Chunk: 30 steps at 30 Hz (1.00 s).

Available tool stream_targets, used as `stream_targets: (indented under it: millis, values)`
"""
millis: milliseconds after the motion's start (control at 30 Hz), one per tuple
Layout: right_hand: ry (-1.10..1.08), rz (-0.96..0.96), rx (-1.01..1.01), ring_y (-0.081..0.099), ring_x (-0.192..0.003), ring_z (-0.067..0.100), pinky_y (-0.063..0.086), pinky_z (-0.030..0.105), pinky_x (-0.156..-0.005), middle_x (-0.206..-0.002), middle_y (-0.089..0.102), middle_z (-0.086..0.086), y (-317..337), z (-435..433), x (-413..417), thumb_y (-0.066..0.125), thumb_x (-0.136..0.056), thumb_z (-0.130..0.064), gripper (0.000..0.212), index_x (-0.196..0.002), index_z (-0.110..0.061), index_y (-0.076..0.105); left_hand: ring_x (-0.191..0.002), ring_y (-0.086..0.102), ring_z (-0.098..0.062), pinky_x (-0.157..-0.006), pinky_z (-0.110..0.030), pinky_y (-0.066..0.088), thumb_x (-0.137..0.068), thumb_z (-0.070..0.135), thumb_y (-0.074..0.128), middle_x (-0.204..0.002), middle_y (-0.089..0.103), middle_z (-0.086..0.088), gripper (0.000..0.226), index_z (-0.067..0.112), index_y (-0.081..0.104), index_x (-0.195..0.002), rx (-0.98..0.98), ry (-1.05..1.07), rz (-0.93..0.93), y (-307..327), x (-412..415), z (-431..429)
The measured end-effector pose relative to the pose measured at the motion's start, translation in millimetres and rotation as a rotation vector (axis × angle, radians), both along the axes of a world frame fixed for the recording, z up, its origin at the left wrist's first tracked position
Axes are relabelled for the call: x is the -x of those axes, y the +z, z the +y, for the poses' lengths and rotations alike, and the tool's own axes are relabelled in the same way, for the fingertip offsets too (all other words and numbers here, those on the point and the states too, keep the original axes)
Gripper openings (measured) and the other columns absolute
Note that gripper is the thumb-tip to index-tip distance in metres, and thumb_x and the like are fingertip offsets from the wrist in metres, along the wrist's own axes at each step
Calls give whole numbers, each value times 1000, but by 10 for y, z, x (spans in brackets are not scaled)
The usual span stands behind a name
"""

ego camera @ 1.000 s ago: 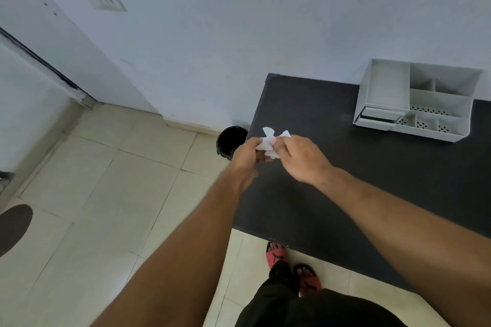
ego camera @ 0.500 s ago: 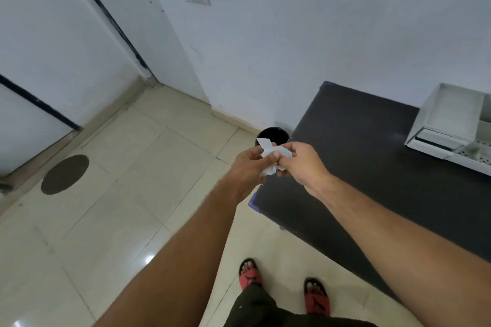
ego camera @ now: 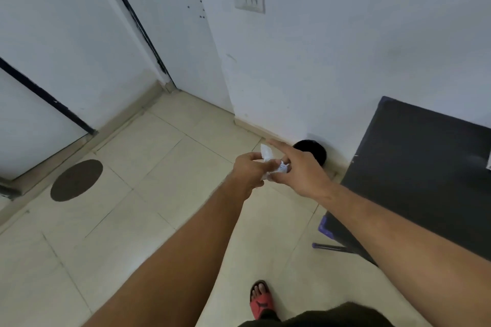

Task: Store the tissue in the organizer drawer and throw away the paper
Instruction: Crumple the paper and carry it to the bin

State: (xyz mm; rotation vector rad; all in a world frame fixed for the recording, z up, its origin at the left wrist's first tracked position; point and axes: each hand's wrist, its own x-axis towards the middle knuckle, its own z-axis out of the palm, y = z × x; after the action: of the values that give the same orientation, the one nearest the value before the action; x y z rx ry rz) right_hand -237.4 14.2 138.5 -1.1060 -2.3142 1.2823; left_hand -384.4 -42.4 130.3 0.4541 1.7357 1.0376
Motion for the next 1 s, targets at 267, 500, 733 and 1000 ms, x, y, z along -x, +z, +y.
stream_targets:
  millis: [267, 500, 733, 1000]
  values:
    - [-284, -51, 125, 72, -62, 13, 62, 35, -68, -74, 76, 2, -239, 51, 536, 79, -86, -27, 28, -112, -18, 73, -94, 74, -22, -86, -31, 48, -89, 12, 73, -112, 72, -10, 43, 11, 56, -129, 3, -227, -247, -31, 705, 62]
    - [-545, 80, 384, 67, -55, -4, 43, 4, -51, -100, 74, 4, -383, 436, 642, 77, -90, -16, 23, -111, -10, 74, -88, 74, -14, -83, -30, 45, -94, 11, 69, -104, 77, -6, 17, 11, 69, -111, -33, -225, -294, -248, 902, 383]
    - [-418, 262, 658, 75, -83, 9, 57, 17, -70, -98, 77, 5, -519, 947, 865, 73, -93, -11, 23, -116, -8, 73, -78, 67, -12, -70, -31, 45, -87, 29, 79, -99, 76, -4, 30, 11, 70, -108, 26, -255, -124, -301, 1070, 1071]
    - [-224, -43, 332, 63, -110, 11, 49, 20, -91, -122, 68, -6, -894, 1883, 932, 79, -85, -18, 58, -139, -22, 59, -72, 71, -14, -56, -23, 50, -84, 22, 82, -99, 75, -7, 33, 16, 66, -113, 173, -301, 66, -470, 1067, 2143]
